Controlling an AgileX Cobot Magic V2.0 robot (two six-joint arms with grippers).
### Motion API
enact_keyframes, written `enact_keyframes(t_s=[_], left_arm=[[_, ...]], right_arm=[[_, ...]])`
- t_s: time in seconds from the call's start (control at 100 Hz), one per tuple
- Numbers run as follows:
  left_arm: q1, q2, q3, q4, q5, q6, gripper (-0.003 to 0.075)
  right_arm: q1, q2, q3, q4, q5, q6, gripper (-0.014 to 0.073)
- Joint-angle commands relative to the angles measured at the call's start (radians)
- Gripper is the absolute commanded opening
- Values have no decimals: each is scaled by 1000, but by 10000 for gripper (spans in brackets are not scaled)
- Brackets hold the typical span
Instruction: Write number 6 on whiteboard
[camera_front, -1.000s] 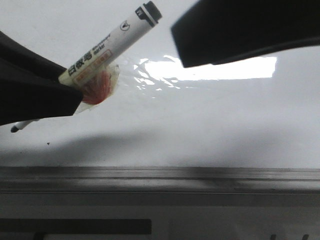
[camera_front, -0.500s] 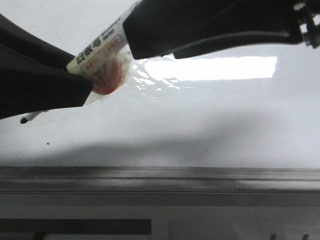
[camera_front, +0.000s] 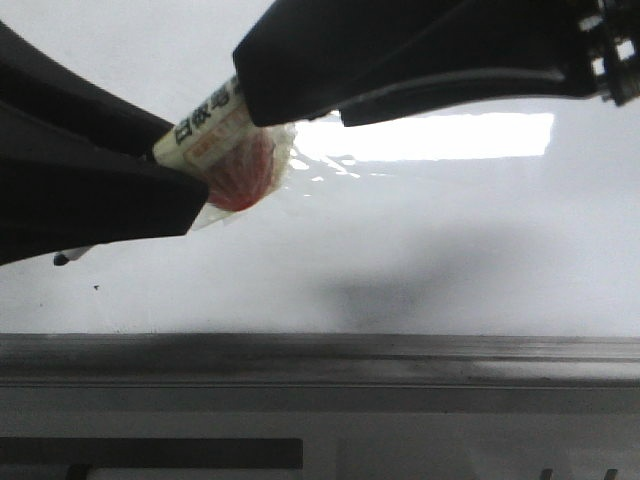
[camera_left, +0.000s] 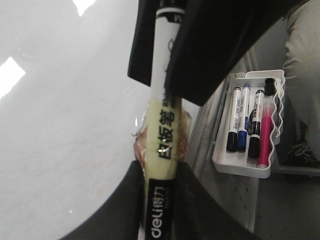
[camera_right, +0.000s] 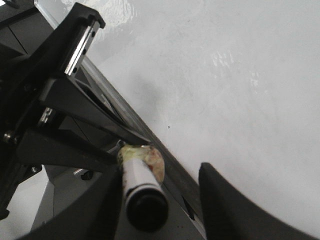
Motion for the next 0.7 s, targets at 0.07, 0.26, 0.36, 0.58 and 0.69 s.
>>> enact_keyframes(t_s=[0.07,0.26,0.36,0.58,0.69], left_arm=[[-9,-4,-34,-4,-83,-6,-19],[-9,-4,-34,-4,-83,-6,-19],[-9,-4,-34,-4,-75,-4,-17],[-9,-7,-34,-4,-88,-4,296],[0,-39,-34,-17,-93,-4,456]], right_arm=[[3,-5,-52,30,-69,-10,122],[3,-5,-61,39,-81,-10,-71],[3,-5,-61,41,-74,-10,-71],[3,-5,-61,43,-74,-10,-71],[-9,-5,-61,57,-74,-10,-71]])
